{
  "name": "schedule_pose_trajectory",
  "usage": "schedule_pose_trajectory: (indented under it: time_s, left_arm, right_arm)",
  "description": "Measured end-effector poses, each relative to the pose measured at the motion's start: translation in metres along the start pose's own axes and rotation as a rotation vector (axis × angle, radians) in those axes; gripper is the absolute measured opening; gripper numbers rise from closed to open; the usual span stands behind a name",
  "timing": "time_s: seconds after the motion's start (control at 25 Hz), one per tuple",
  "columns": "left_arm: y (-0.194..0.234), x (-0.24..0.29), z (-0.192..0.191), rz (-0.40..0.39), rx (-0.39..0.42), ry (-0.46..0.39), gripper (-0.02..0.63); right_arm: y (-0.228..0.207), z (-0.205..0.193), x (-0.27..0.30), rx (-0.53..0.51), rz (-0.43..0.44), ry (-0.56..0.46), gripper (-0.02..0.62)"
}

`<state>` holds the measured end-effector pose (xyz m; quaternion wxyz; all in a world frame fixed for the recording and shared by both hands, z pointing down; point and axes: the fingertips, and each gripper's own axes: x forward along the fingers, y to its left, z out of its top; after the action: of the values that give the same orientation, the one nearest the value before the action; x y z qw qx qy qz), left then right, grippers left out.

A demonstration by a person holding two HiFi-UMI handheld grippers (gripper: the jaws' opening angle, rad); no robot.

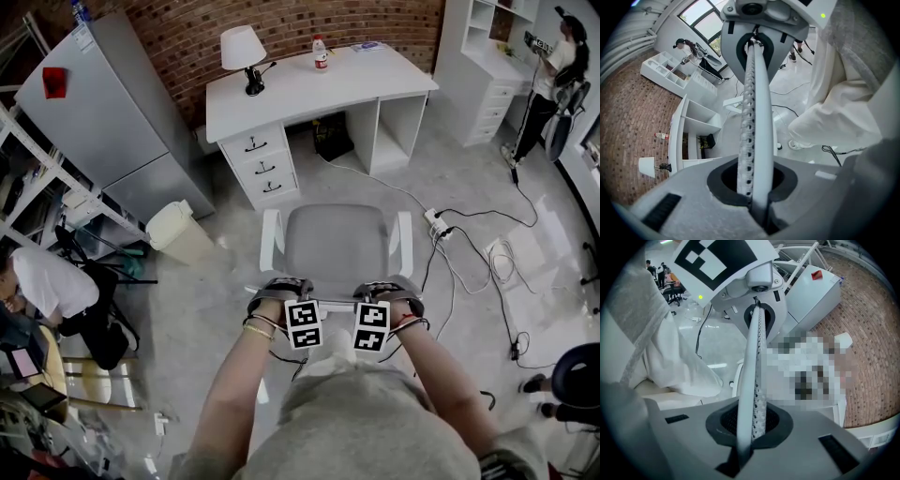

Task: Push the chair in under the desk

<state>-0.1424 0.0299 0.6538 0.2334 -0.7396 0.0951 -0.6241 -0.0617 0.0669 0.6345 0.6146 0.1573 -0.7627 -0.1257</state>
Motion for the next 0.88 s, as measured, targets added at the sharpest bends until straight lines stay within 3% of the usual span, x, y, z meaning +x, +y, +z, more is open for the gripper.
schedule_pose_trajectory:
  time_s: [0.88]
  left_arm:
    - [0.022,0.014,0.012,-0.016,0.008,-0.001,0.037]
  right_arm:
    - [-0.025,-0.020,0.008,0.006,-0.019,0.044,0.014]
